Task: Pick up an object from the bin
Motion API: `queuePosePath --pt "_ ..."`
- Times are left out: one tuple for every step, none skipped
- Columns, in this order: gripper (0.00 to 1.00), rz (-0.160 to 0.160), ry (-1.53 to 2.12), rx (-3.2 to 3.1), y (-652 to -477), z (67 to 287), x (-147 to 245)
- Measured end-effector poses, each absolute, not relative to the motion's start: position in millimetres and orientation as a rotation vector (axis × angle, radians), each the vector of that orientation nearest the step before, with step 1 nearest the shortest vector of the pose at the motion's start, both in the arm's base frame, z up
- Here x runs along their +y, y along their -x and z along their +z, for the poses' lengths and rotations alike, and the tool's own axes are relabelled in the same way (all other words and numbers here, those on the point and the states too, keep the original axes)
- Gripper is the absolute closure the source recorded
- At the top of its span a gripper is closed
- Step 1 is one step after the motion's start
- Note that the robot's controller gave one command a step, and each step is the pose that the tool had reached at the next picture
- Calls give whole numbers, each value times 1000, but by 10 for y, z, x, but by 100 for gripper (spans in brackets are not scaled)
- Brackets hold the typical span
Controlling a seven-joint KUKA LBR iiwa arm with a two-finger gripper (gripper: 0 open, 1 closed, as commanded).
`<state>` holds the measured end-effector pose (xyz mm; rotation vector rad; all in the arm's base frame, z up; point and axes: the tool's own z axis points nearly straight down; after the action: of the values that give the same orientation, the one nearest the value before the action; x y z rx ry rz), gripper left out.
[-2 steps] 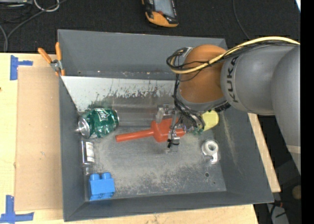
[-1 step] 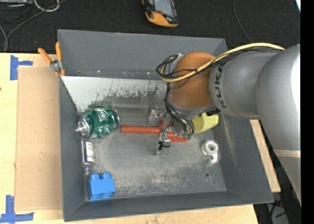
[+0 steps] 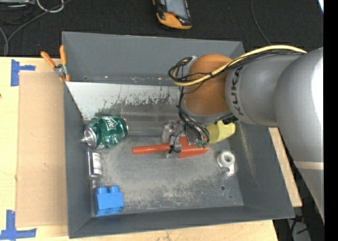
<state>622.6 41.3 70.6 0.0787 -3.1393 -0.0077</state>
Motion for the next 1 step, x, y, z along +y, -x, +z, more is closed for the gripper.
queuePosePath --pt "100 -8 -78 -3139 -6226 707 413"
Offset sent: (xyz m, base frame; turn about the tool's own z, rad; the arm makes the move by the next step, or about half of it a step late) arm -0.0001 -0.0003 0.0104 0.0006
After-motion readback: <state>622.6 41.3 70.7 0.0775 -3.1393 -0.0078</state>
